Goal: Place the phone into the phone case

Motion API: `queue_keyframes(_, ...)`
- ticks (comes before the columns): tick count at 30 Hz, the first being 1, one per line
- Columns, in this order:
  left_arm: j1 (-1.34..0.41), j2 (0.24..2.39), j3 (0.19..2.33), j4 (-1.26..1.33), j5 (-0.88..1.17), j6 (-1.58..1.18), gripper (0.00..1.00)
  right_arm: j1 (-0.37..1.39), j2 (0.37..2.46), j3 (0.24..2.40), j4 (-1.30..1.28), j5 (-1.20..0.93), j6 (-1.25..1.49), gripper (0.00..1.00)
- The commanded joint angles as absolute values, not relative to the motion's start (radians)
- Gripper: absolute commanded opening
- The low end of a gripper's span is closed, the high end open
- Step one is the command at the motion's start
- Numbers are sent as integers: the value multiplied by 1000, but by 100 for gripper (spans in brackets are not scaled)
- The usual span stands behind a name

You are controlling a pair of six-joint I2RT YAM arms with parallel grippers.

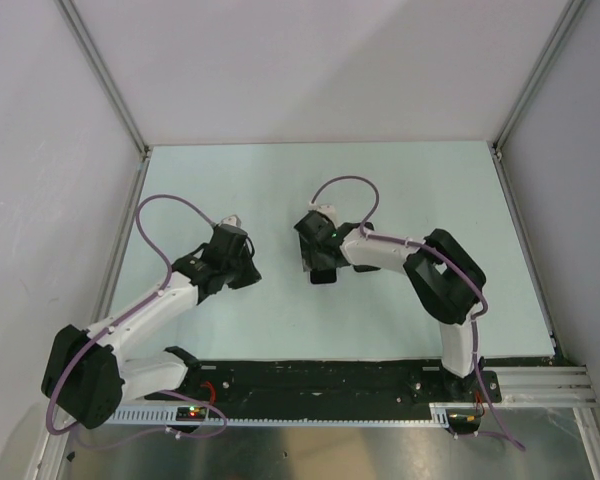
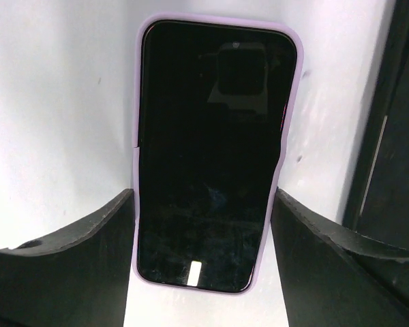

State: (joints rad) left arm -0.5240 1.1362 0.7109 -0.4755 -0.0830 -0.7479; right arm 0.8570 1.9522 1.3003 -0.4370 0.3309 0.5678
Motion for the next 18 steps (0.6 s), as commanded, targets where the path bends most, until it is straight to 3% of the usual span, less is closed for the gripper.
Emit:
queue_keyframes(1, -515, 1104, 745, -470, -72, -725, 11, 793, 2012, 1367, -394, 324, 447, 56)
queue_keyframes(13, -515, 1093, 736, -469, -63, -729, 13, 773, 1994, 1438, -447, 312, 439, 96)
queue_keyframes(16, -515, 1090, 741, -469, -60, -721, 20, 781, 1945, 1457, -483, 314, 444, 99)
queue_keyframes(18, -515, 1085, 748, -469, -60, -712, 31, 786, 1902, 1459, -496, 316, 449, 99)
